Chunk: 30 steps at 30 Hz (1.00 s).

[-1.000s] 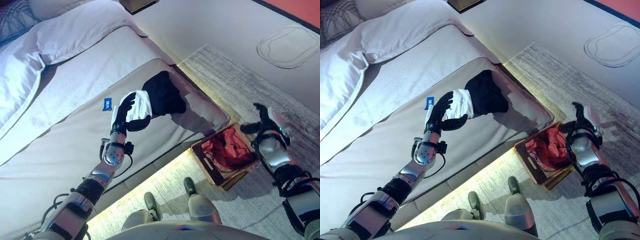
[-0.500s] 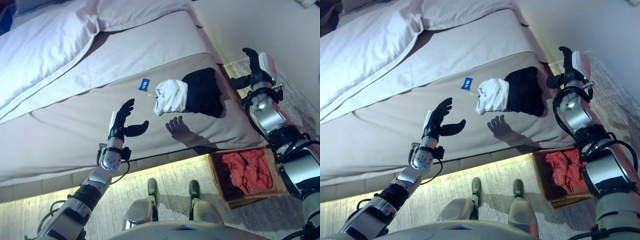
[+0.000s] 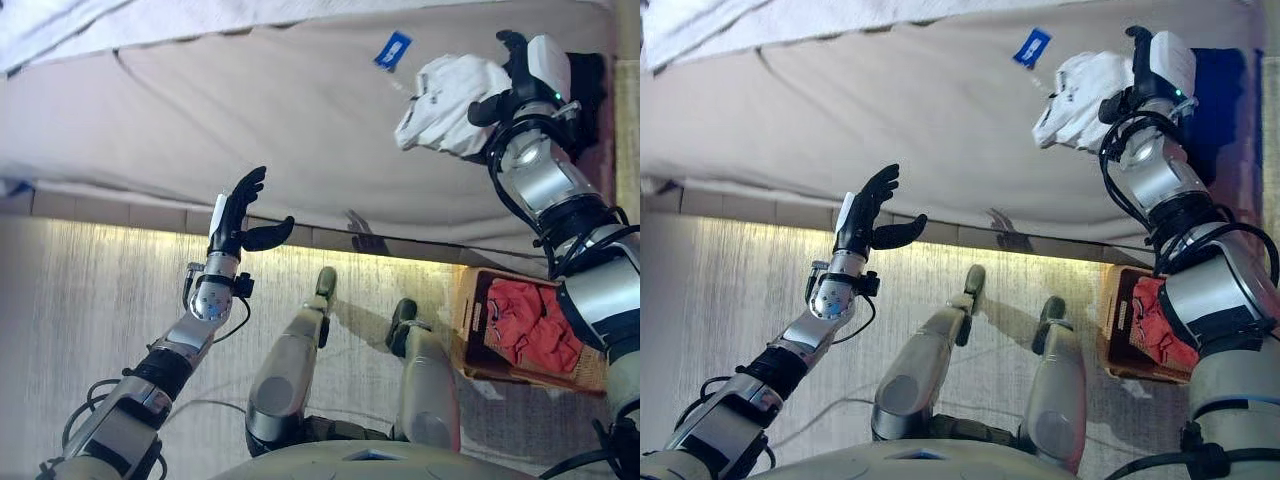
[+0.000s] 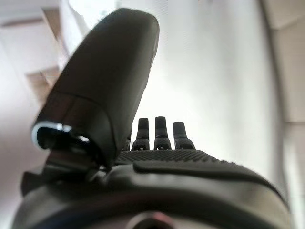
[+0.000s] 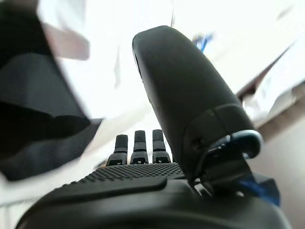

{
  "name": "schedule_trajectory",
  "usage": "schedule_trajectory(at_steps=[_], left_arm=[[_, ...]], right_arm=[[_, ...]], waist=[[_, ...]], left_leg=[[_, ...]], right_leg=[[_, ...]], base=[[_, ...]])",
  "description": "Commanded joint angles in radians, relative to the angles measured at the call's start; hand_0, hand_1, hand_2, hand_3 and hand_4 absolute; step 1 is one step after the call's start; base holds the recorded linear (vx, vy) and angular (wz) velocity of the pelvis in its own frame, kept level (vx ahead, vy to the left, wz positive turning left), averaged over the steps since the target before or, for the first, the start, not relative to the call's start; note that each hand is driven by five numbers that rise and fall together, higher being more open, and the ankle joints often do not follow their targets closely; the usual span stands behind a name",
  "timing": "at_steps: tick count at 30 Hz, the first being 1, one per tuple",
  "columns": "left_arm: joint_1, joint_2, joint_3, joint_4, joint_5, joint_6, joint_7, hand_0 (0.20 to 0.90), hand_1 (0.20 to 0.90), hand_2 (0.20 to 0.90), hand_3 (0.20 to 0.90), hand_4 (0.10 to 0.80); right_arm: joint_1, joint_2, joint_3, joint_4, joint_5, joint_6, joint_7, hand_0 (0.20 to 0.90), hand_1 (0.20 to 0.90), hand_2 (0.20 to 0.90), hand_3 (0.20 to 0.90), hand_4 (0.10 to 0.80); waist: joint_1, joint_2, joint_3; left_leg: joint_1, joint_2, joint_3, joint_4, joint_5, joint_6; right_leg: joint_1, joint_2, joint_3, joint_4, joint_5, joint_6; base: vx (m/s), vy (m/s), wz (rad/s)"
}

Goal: Pick up the clothes from the bed and place them into the basket

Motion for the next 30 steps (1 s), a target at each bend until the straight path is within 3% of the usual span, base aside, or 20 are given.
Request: schedule_trajectory(at_steps=[1,11,16,24,25,28,30], left_arm=[[0.012,0.044,0.054,-0.177,0.001,-0.115,0.024,0.900,0.900,0.900,0.900,0.800],[-0.007,0.042,0.013,-0.223,0.002,-0.142,0.054,0.900,0.900,0.900,0.900,0.800],[-0.003,0.065,0.001,-0.260,-0.007,-0.140,0.091,0.900,0.900,0.900,0.900,0.800],[0.039,0.096,0.003,-0.300,-0.017,-0.138,0.117,0.900,0.900,0.900,0.900,0.800],[0.049,0.101,0.007,-0.308,-0.020,-0.136,0.122,0.900,0.900,0.900,0.900,0.800],[0.078,0.114,0.025,-0.331,-0.028,-0.138,0.115,0.900,0.900,0.900,0.900,0.800],[0.096,0.116,0.029,-0.348,-0.022,-0.135,0.118,0.900,0.900,0.900,0.900,0.800]], right_arm=[[-0.151,-0.044,0.062,-0.040,-0.027,-0.009,-0.040,0.900,0.900,0.900,0.900,0.800],[-0.189,0.002,0.110,0.182,-0.088,-0.005,-0.001,0.900,0.900,0.900,0.900,0.800],[-0.258,-0.022,0.191,0.325,-0.132,0.065,0.014,0.900,0.900,0.900,0.900,0.800],[-0.360,-0.078,0.247,0.401,-0.107,0.089,0.014,0.900,0.900,0.900,0.900,0.800],[-0.378,-0.086,0.246,0.410,-0.093,0.090,0.006,0.851,0.851,0.851,0.842,0.742],[-0.409,-0.111,0.245,0.415,-0.079,0.092,-0.022,0.300,0.300,0.300,0.200,0.100],[-0.417,-0.122,0.242,0.412,-0.066,0.087,-0.050,0.300,0.300,0.300,0.200,0.100]], waist=[[-0.015,-0.017,-0.043],[0.010,0.022,-0.043],[0.025,0.040,-0.043],[0.041,0.054,-0.043],[0.044,0.055,-0.043],[0.050,0.058,-0.043],[0.051,0.060,-0.043]], left_leg=[[-0.071,-0.027,0.001,0.194,-0.209,0.040],[-0.255,-0.037,0.006,0.333,-0.255,0.052],[-0.361,-0.034,0.014,0.403,-0.265,0.064],[-0.450,-0.029,0.016,0.469,-0.274,0.074],[-0.465,-0.030,0.016,0.482,-0.276,0.075],[-0.490,-0.031,0.015,0.495,-0.279,0.080],[-0.497,-0.033,0.014,0.502,-0.281,0.080]], right_leg=[[-0.003,0.045,-0.070,0.006,-0.008,-0.056],[-0.171,0.046,-0.061,0.122,-0.045,-0.056],[-0.273,0.055,-0.063,0.177,-0.051,-0.060],[-0.365,0.060,-0.059,0.242,-0.064,-0.064],[-0.380,0.063,-0.057,0.252,-0.065,-0.064],[-0.408,0.064,-0.055,0.270,-0.068,-0.066],[-0.418,0.064,-0.056,0.283,-0.073,-0.068]], base=[[-0.035,-0.014,0.27],[-0.032,-0.020,0.09],[-0.048,-0.004,0.04],[-0.013,0.002,-0.01],[0.000,0.000,0.00],[0.000,0.000,0.00],[0.017,-0.009,0.00]])
